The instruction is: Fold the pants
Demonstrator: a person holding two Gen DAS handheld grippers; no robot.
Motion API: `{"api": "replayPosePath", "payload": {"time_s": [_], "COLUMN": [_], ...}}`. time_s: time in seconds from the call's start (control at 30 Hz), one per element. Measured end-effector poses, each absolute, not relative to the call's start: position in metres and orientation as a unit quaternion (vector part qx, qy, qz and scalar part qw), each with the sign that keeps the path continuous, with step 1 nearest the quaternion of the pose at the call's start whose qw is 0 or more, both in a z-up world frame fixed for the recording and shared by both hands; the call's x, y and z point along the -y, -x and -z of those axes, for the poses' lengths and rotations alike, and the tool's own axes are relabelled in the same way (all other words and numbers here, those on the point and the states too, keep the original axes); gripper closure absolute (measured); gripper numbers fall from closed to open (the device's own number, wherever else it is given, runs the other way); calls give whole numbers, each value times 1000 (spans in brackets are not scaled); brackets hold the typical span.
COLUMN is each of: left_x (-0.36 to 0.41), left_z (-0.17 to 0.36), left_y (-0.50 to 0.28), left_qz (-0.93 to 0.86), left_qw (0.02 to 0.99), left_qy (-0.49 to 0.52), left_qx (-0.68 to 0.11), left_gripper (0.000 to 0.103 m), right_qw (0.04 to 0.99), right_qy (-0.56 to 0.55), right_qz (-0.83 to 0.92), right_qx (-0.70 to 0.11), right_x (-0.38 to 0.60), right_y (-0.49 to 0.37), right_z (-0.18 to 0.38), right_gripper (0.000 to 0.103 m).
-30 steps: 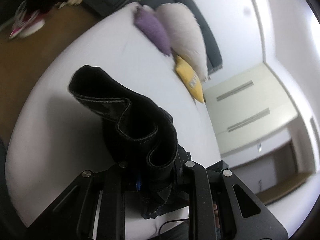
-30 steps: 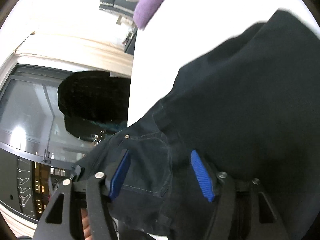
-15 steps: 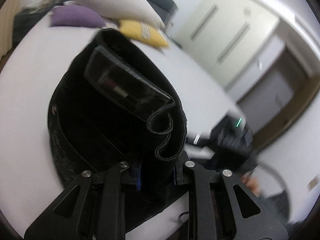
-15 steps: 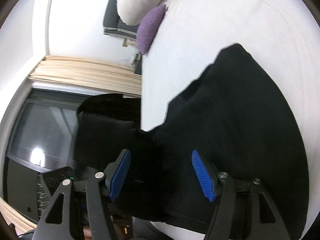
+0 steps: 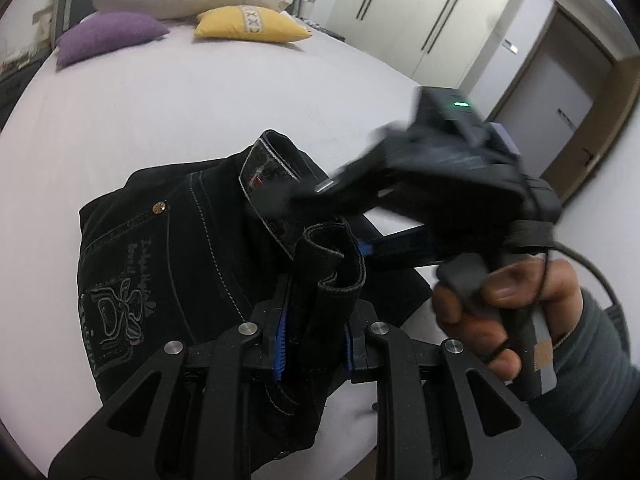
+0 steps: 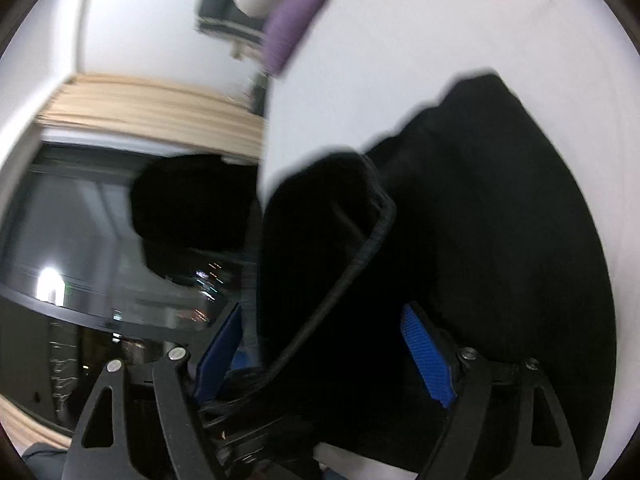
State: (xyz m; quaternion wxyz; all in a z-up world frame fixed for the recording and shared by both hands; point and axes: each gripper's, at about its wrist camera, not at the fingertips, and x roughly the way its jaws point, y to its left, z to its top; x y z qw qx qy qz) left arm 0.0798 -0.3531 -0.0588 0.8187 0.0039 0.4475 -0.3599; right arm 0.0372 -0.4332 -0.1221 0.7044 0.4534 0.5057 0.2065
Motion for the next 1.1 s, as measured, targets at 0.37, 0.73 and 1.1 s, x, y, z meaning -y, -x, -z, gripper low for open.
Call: {"api": "replayPosePath", "payload": {"time_s": [0.37, 0.73, 1.1], "left_x": [380, 438, 442], "left_z": [57, 66, 90], "left_y": [-67, -74, -79], "left_qz": [373, 385, 393], "left_qw": [814, 807, 777], "left_qy": [-15, -35, 0], "left_qx": [-445, -446, -491], "left_gripper": [84, 84, 41], "right_qw": [740, 748, 722], "right_qy": [-405, -404, -452], "right_qz": [-210, -198, -188], "right_qx": [-495, -488, -490], "right_x": [449, 485, 495], "right_y": [-35, -33, -27], "right_z": [101, 102, 147], "right_gripper": [82, 84, 87]}}
